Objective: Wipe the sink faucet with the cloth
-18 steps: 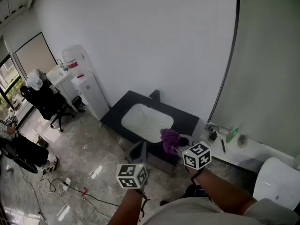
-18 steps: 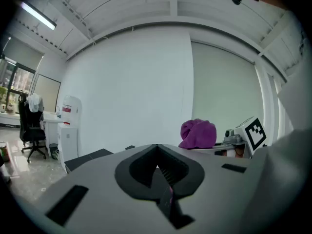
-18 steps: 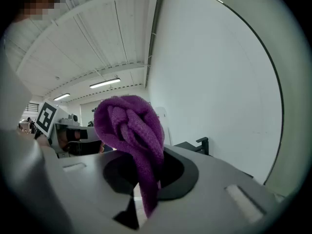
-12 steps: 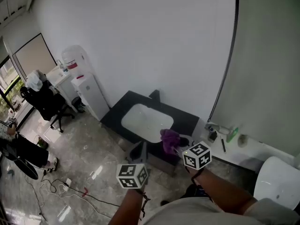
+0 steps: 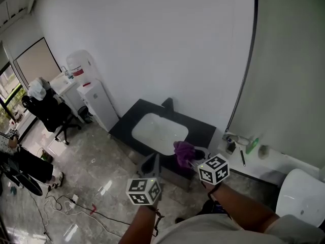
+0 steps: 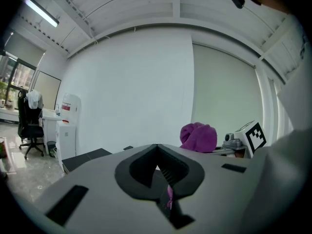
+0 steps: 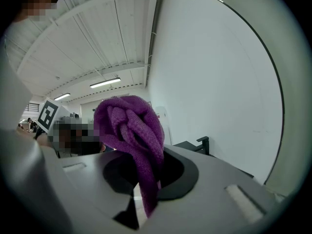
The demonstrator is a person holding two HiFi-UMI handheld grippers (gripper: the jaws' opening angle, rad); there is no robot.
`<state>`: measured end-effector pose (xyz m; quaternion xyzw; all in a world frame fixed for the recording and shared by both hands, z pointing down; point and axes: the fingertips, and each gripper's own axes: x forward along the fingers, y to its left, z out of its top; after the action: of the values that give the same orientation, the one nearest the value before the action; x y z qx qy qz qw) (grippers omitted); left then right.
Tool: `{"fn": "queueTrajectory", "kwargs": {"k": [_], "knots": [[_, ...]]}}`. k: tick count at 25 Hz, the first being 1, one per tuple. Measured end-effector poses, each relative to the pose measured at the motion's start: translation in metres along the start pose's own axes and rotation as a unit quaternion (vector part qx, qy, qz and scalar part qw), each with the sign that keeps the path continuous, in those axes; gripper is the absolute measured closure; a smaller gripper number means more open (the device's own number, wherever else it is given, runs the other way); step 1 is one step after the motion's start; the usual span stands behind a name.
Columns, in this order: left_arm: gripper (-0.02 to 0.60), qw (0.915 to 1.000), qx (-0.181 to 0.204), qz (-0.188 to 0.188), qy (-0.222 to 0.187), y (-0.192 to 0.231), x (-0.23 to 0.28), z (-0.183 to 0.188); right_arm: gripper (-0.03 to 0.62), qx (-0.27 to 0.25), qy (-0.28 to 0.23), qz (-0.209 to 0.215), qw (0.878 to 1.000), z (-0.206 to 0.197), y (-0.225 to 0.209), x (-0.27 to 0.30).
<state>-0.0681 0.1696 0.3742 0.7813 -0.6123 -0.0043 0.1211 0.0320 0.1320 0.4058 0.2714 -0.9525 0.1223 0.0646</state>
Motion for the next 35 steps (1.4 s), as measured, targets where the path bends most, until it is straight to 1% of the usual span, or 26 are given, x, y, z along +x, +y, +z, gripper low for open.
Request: {"fn": "queueTrajectory", "kwargs": {"k": [4, 9, 13, 16, 19, 21, 25, 30, 35], "knots": [[0.575, 1.0, 0.0, -0.003, -0.003, 0.0, 0.001, 0.002, 0.549, 0.001, -0.001, 0.008, 1.0, 0.003, 0.002, 0.004], [0.575, 0.9999, -0.007, -0.015, -0.001, 0.001, 0.006, 0.001, 0.548, -0.001, -0.004, 0.003, 1.0, 0.003, 0.001, 0.006], [0.575, 0.9997, -0.004, -0.023, 0.003, -0.001, 0.024, -0.002, 0.548, 0.008, -0.001, 0.003, 1.0, 0.0, -0.017, 0.012], [0.575, 0.9996, -0.008, -0.025, 0.009, 0.0, 0.049, -0.007, 0.548, 0.015, 0.005, 0.002, 1.0, -0.003, -0.045, 0.022], [0.575, 0.9995, -0.01, -0.025, 0.016, 0.011, 0.08, -0.008, 0.548, 0.02, 0.006, 0.006, 1.0, 0.001, -0.069, 0.044], [0.575, 0.9996, -0.012, -0.02, 0.018, 0.022, 0.106, -0.006, 0.548, 0.022, 0.009, 0.016, 1.0, 0.004, -0.089, 0.063], [0.575, 0.9997, -0.014, -0.006, 0.019, 0.04, 0.169, -0.001, 0.548, 0.022, 0.024, 0.044, 0.999, 0.011, -0.142, 0.101], [0.575, 0.9993, -0.028, 0.006, 0.025, 0.059, 0.25, 0.007, 0.548, 0.014, 0.04, 0.06, 0.997, 0.032, -0.208, 0.147], [0.575, 0.9988, -0.039, 0.009, 0.028, 0.071, 0.302, 0.008, 0.548, 0.015, 0.061, 0.074, 0.995, 0.037, -0.257, 0.185]]}}
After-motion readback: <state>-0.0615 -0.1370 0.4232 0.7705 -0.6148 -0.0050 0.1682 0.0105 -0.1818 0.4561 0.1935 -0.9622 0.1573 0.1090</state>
